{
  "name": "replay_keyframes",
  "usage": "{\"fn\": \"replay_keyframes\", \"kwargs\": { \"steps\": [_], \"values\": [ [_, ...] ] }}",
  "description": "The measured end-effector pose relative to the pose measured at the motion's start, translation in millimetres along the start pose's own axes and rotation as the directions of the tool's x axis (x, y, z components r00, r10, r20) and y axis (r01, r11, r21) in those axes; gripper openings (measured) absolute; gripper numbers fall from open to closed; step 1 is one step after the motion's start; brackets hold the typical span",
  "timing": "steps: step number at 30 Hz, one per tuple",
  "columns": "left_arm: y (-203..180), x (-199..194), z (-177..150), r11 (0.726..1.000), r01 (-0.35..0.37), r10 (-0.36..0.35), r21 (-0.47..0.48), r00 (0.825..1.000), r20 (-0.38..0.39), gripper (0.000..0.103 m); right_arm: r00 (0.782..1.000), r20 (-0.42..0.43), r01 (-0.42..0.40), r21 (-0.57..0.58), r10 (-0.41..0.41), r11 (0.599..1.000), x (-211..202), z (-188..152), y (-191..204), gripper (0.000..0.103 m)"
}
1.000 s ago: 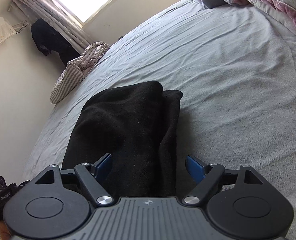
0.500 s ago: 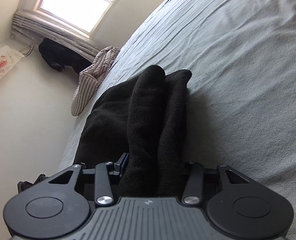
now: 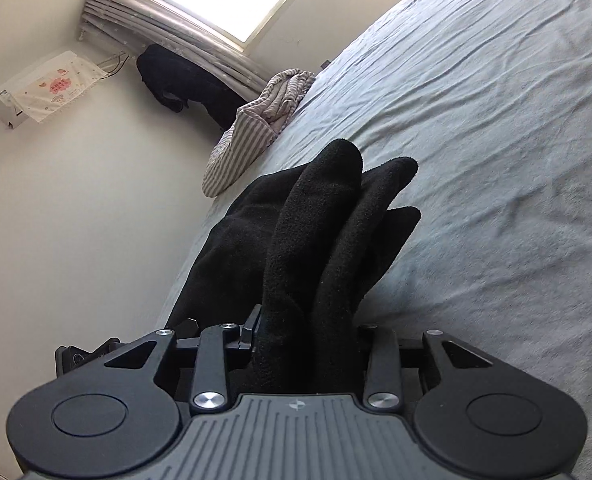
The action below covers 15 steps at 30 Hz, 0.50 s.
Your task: Fold small clothes
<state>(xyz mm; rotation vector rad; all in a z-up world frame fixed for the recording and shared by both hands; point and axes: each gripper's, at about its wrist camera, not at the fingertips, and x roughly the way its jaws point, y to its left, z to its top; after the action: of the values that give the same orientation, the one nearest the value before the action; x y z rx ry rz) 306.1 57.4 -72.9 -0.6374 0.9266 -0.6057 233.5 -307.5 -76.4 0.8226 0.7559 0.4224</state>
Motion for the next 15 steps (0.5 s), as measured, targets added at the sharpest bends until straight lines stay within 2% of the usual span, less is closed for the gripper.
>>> {"fn": "replay_keyframes", "kwargs": {
  "steps": [1,2,3,4,7,10,13,15],
  "values": [
    [7.7,-1.5,-3.4,0.996,-0.088,0.088,0.002,0.996,-0.013,0.064,0.999,-0.036,0.038,0.007,-0.037,0.999,5.1,-6.8,-3.0,0.046],
    [13.3,-4.3,-6.4,0.984,-0.18,0.18,0.012,0.983,-0.019,0.065,0.993,-0.057,0.101,0.006,-0.101,0.995,8.5,-12.7,-4.9,0.049],
    [15.3,-9.6,-8.3,0.98,-0.195,0.195,0.034,0.981,-0.004,0.068,0.985,-0.057,0.16,-0.013,-0.16,0.987,10.9,-17.7,-4.6,0.056],
    [14.4,-21.4,-12.6,0.984,-0.168,0.166,0.058,0.985,0.042,0.07,0.982,-0.034,0.184,-0.045,-0.185,0.982,8.2,-22.5,-2.4,0.063],
    [-8.8,-50.0,-19.1,0.964,-0.222,0.198,0.147,0.967,0.162,0.069,0.974,0.05,0.225,-0.12,-0.221,0.967,-10.9,-24.5,12.8,0.063],
    [-37.9,-71.4,-29.4,0.943,-0.222,0.16,0.249,0.956,0.246,0.068,0.959,0.145,0.268,-0.2,-0.242,0.942,-34.5,-28.0,33.7,0.063],
    [-65.1,-72.4,-44.3,0.918,-0.19,0.104,0.347,0.963,0.25,0.06,0.94,0.234,0.313,-0.302,-0.248,0.9,-47.6,-42.0,61.9,0.062],
    [-70.5,-65.7,-53.8,0.904,-0.183,0.104,0.387,0.971,0.216,0.054,0.931,0.264,0.338,-0.367,-0.252,0.867,-44.8,-52.2,77.7,0.06]
  ]
}}
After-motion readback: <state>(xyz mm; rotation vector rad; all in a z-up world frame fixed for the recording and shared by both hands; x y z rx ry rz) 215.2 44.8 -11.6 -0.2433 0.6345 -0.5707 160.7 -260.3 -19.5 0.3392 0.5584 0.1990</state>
